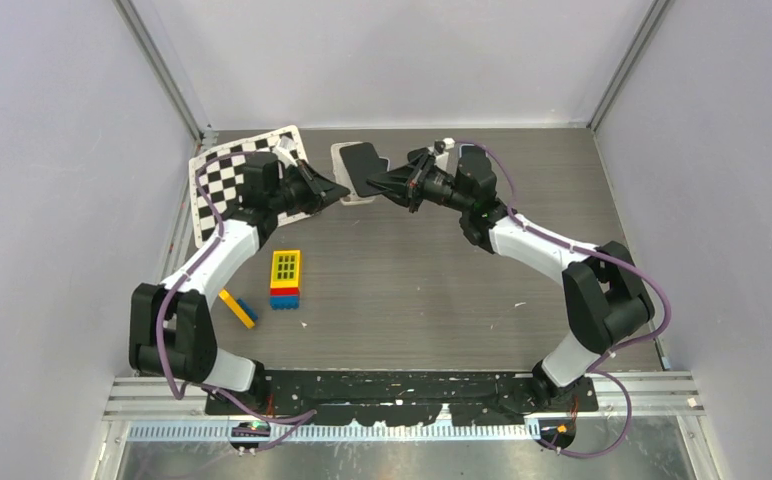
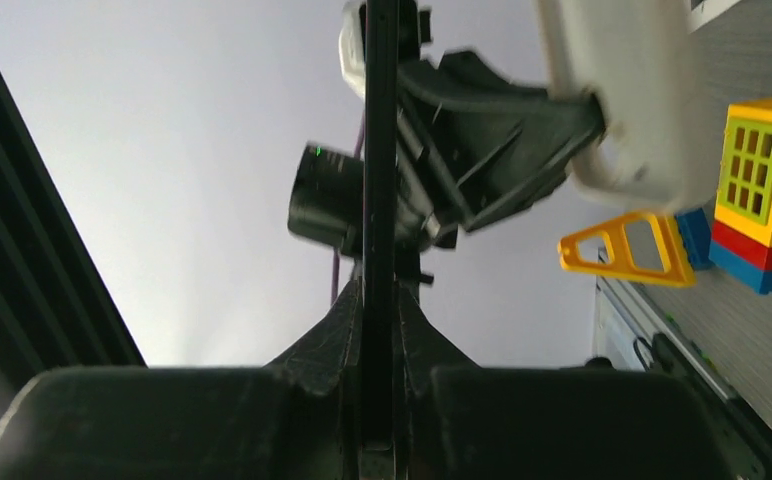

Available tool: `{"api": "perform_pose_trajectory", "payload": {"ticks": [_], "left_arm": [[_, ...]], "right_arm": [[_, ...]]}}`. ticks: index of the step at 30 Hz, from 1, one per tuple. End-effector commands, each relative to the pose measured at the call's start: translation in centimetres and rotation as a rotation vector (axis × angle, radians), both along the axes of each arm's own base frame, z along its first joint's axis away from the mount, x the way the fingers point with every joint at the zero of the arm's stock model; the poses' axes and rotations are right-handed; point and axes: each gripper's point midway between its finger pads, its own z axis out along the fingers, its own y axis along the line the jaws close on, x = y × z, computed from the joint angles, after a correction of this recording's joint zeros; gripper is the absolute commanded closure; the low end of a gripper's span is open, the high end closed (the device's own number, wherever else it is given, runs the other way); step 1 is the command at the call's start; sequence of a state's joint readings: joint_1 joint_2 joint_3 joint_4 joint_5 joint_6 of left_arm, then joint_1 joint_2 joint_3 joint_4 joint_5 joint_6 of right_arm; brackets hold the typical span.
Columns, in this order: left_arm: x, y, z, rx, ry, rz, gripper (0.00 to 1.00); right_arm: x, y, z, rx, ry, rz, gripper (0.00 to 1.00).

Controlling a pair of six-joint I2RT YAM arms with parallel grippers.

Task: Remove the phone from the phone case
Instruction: Remove the phone case from the phone, then place the phone case at the center of the board.

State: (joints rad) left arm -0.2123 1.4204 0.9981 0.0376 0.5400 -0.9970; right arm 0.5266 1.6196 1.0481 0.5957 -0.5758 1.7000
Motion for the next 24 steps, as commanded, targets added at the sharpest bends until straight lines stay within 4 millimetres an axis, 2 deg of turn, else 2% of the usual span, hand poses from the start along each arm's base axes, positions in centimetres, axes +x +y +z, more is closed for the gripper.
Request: {"api": "perform_pose_trajectory", "payload": {"ticks": [1,5,8,9,11,12,13,14,15,16,17,18,20,24], "left_arm": [[1.5,3.5,-3.0,0.237,0.012,0.073,1.0],[0.5,3.6,-7.4,0.298,0.114,0.011,1.0],[-0.6,3.9,-10.5,0.33,0.178,-0.007,1.0],[-1.0,4.1,-11.4,0.346,0.2,-0.011,1.0],[-1.7,4.6,-12.8,0.374,0.235,-0.013,0.98],[-2.0,4.8,-13.4,0.387,0.249,-0.015,0.94],[-2.3,5.0,-14.1,0.403,0.266,-0.013,0.91],[-2.5,5.3,-14.6,0.419,0.284,-0.007,0.88],[-2.7,5.6,-15.1,0.438,0.301,0.003,0.85],[-3.1,6.0,-15.6,0.455,0.323,0.006,0.83],[-3.3,6.3,-16.0,0.472,0.343,0.013,0.8],[-3.6,6.6,-16.4,0.488,0.361,0.022,0.77],[-4.1,7.4,-17.1,0.527,0.396,0.039,0.71],[-4.8,8.8,-17.3,0.596,0.428,0.072,0.41]], "right_arm": [[-2.4,-0.4,3.3,0.027,-0.232,0.158,0.99],[-1.5,-1.1,-0.5,-0.064,-0.223,0.143,0.99],[-0.1,-1.5,-6.3,-0.269,-0.185,0.079,0.99],[0.9,-1.8,-7.9,-0.328,-0.175,0.032,0.99],[1.5,-1.9,-10.8,-0.438,-0.172,0.012,0.99],[1.4,-1.7,-12.5,-0.481,-0.172,0.029,0.99],[1.7,-1.5,-12.7,-0.498,-0.179,0.027,0.99],[1.4,-1.0,-14.1,-0.529,-0.18,0.054,0.99],[1.7,-0.6,-14.3,-0.545,-0.19,0.055,0.99],[1.3,-0.3,-15.8,-0.584,-0.183,0.077,0.99],[1.6,0.1,-16.1,-0.603,-0.191,0.074,0.99],[1.6,0.2,-17.5,-0.631,-0.179,0.086,0.99],[2.0,0.5,-19.0,-0.665,-0.175,0.075,0.99],[2.6,1.4,-21.6,-0.727,-0.198,0.067,0.99]]}}
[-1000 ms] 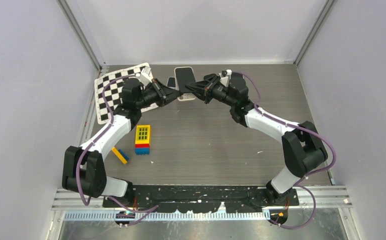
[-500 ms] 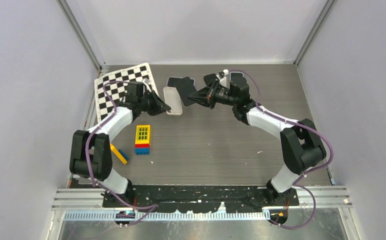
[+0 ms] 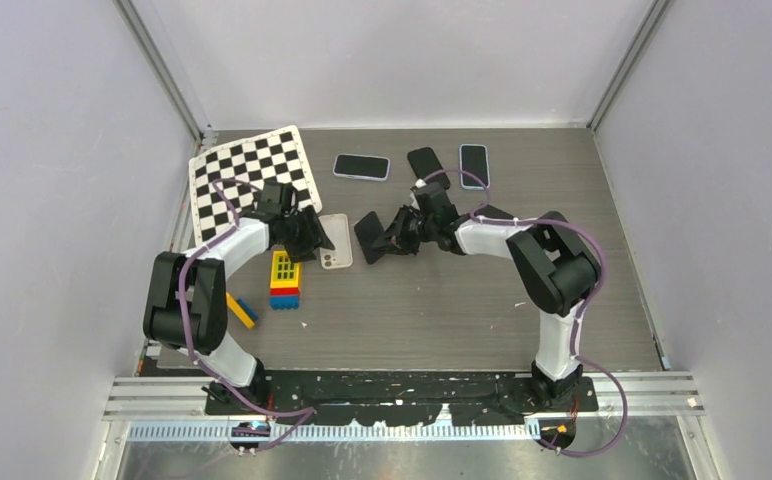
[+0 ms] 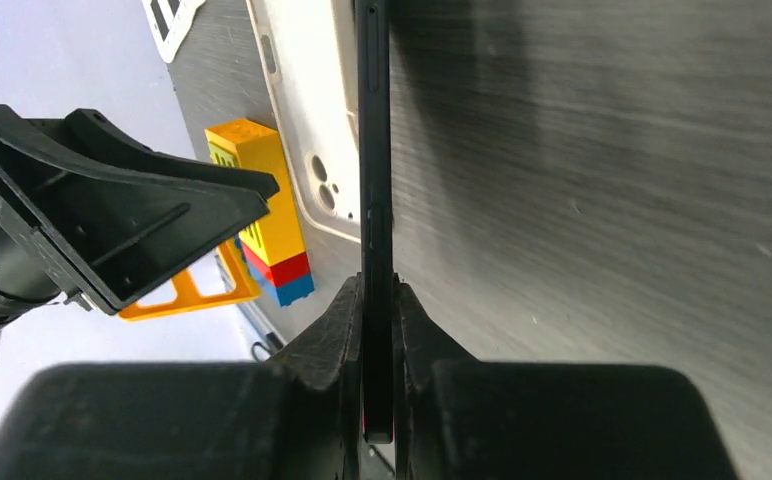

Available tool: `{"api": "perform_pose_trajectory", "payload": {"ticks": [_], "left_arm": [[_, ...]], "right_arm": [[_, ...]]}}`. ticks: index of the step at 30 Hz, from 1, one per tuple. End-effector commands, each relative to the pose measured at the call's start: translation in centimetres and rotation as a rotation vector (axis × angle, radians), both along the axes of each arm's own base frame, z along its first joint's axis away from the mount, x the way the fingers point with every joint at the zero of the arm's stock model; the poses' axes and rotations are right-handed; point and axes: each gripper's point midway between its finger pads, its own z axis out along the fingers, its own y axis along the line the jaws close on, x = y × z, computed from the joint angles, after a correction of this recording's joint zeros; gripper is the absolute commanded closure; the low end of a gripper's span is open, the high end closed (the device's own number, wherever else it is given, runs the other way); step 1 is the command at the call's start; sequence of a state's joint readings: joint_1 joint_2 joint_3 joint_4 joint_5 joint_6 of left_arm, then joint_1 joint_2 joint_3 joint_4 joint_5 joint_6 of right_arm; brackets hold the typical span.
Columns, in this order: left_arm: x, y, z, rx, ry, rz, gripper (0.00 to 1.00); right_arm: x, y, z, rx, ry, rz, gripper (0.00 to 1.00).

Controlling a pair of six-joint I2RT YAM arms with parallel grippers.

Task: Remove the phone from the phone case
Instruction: Place the phone case at the center of the board, then place the phone at the center of the board.

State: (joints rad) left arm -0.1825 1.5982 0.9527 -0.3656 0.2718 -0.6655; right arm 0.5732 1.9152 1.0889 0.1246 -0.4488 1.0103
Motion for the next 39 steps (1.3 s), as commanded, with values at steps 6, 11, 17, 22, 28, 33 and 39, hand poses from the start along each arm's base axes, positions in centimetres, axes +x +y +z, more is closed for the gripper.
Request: {"api": "perform_pose_trajectory", "payload": {"ticks": [6,11,17,22,28,33,39], "left_arm": [[-1.3,2.9,1.9,0.161,0.009,0.033,0.24],[-1.4,2.4,5.7,0.116,-0.074,0.015,0.21],[-1.6,1.9,9.8,0.079,-0.149,0.005,0.16],[-1.5,2.3,11.7,0.087,-0.197,0.021,0.13],[-2.1,2.5,11.9,0.096,-0.189,0.013,0.13],[-2.4,2.8,12.3,0.109,-0.207,0.017,0.13],[-2.4,3.6,13.2,0.138,-0.233,0.054,0.13]], "right_arm": [[1.9,4.2,-0.7,-0.015,-0.208,0.082,0.99],[0.0,6.2,-4.0,-0.017,-0.202,0.149,0.99],[-1.5,8.6,-5.7,0.022,-0.163,0.165,0.99],[-2.7,10.6,-4.9,0.052,-0.149,0.181,0.98],[-1.3,7.4,-4.4,-0.068,-0.192,0.256,0.98],[0.4,5.9,-5.5,-0.048,-0.188,0.378,0.99],[-1.6,7.2,-7.8,0.014,-0.121,0.463,0.99]]}}
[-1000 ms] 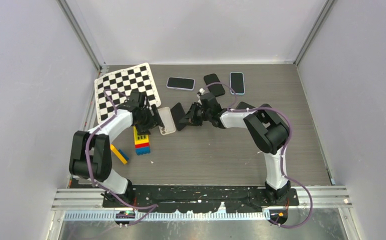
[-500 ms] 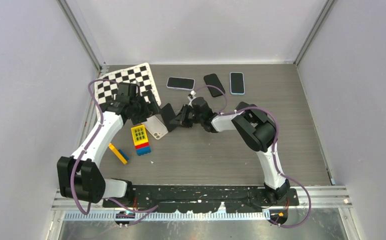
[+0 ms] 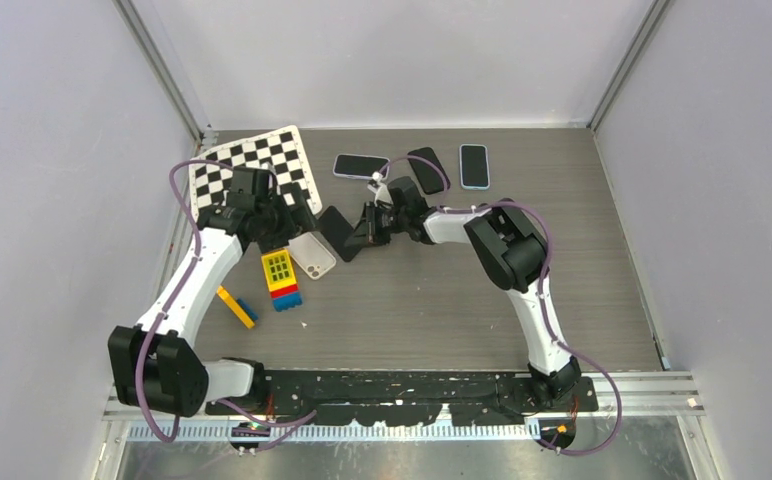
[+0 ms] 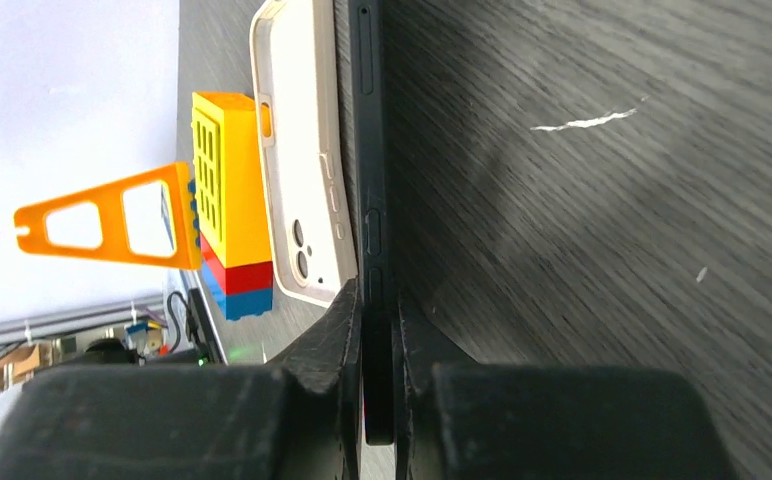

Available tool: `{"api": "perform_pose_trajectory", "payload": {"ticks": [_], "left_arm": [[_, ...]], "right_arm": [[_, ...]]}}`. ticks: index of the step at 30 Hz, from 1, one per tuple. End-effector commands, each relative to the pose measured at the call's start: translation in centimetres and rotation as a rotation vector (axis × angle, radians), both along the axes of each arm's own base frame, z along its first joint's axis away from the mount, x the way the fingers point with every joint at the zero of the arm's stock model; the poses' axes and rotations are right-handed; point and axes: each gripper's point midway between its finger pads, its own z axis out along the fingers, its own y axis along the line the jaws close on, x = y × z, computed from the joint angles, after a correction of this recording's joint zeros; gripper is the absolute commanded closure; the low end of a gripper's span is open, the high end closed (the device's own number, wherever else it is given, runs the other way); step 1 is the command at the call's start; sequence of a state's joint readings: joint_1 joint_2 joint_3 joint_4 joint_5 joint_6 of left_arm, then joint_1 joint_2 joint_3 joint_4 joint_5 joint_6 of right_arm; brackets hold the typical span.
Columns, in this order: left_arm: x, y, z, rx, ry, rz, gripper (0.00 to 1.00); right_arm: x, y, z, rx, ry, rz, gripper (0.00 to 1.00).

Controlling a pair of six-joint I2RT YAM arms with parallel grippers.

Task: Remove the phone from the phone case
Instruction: Place the phone at the center of the board.

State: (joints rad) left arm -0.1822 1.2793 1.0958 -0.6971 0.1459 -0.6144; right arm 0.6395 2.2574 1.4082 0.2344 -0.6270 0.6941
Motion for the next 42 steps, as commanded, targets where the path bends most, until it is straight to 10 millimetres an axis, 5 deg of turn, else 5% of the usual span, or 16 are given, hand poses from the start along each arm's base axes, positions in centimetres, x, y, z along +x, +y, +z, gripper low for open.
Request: {"api": "perform_pose_trajectory", "payload": {"ticks": [1,5,9,16,21,28,36,42], "left_arm": [[0.3,0.9,2.3,0.036,-0.074,0.027,0.13],[0.4,1.1,2.3,0.041,-0.079,0.041,0.12],[0.3,1.1,2.2,0.041,-0.071,0.04,0.12],[0.2,2.0,2.5,0.077,-0.074,0.07,0.13],[0.0,4.3,3.2,0.166,-0.092,0.163,0.12],[0.4,4.8,4.1,0.173,-0.13,0.188,0.12],[1.1,4.3,3.5,0.159,-0.109,0.167,0.12],[1.4,3.9,3.7,0.144,-0.116,0.156,0.12]], "right_arm": [[-4.4,-0.1,-4.7,-0.072,0.14,0.094,0.99],[-7.7,2.6,-4.9,-0.035,0.175,0.112,0.99],[-8.2,3.2,-4.5,-0.038,0.188,0.077,0.94],[-6.3,1.3,-2.5,-0.212,0.101,-0.004,0.37],[-4.5,0.4,-0.1,-0.332,0.015,-0.013,0.2],[-4.8,0.7,0.4,-0.405,-0.008,0.046,0.21],[-5.6,2.8,-2.2,-0.346,0.055,0.108,0.52],[-5.8,4.3,-0.6,-0.247,0.063,0.138,0.59]]}}
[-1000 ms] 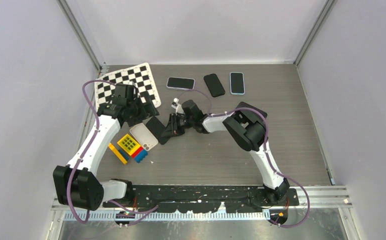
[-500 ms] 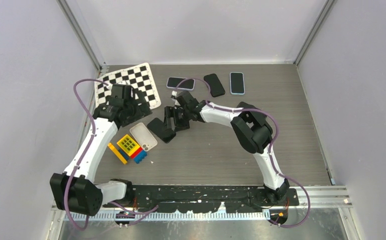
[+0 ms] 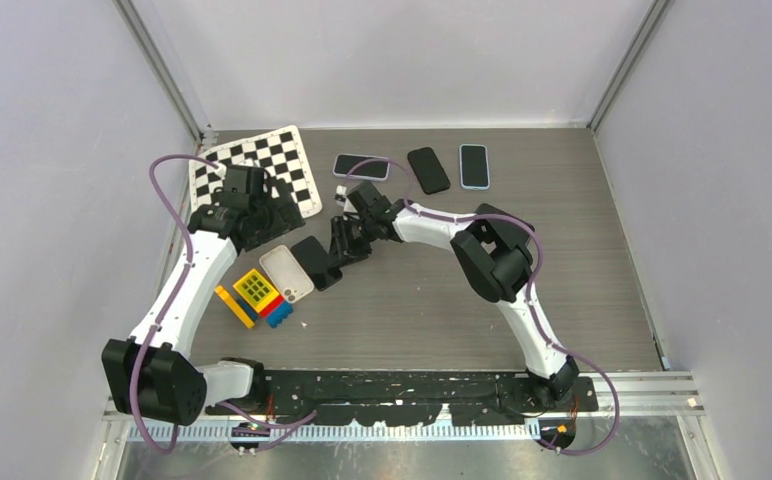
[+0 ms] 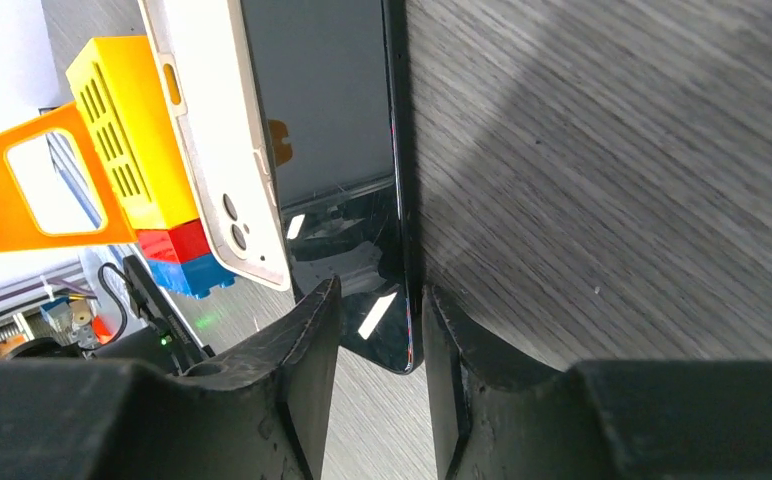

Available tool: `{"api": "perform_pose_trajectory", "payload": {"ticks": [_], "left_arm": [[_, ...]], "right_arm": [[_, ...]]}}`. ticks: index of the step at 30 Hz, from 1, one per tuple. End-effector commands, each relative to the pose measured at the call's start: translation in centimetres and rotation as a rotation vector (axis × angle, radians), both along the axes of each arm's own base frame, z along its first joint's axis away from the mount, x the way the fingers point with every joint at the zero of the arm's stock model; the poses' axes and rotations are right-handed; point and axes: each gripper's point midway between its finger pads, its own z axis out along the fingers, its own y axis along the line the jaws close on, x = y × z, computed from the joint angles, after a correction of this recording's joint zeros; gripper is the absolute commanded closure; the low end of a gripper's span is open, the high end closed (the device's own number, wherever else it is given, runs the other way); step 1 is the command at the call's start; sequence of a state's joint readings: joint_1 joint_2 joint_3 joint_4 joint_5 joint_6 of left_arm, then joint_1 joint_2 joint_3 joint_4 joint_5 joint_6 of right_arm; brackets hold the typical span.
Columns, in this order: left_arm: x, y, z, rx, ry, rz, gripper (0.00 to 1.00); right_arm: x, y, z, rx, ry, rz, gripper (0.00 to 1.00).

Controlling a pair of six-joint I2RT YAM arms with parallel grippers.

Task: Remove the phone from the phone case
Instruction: Place the phone at the center of the board.

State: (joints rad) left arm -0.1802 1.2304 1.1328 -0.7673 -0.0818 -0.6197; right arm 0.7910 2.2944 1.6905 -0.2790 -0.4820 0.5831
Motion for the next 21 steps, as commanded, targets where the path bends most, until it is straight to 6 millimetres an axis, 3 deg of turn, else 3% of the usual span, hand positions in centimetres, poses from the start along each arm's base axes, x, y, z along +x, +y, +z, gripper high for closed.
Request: {"api": "perform_pose_trajectory", "payload": {"ticks": [1,5,8,11,14,18,21], "left_arm": [[1.5,-0.2,2.3,-0.018,-0.073,-0.004,0.12],[1.6,-0.3,2.6,-0.026,-0.082,-0.005,0.12],[1.6,-0.6,2.9,-0.039,-0.092,-0.023,0.12],[1.8,-1.3,3.3,-0.06,-0.109,-0.059,0.1],[1.8,-2.4,3.8,-0.099,-0.126,-0.117,0.01],[1.9,-3.4,4.6,-0.12,-0.164,-0.188,0.0],[2.1,-4.2,4.9,-0.149,-0.187,-0.233,0.0]], "right_arm": [[-0.4,0.5,-0.4,0.006,0.004,0.017,0.58],[2.9,-2.5,1.3,-0.055,-0.083,-0.078,0.39],[5.3,-5.0,5.2,-0.062,-0.164,-0.133,0.17],[8.5,-9.0,8.2,-0.1,-0.25,-0.2,0.08],[11.8,-14.8,8.4,-0.223,-0.282,-0.302,0.08],[15.8,-22.2,7.7,-0.427,-0.396,-0.4,0.01],[18.4,-25.3,6.5,-0.506,-0.406,-0.434,0.0]]}}
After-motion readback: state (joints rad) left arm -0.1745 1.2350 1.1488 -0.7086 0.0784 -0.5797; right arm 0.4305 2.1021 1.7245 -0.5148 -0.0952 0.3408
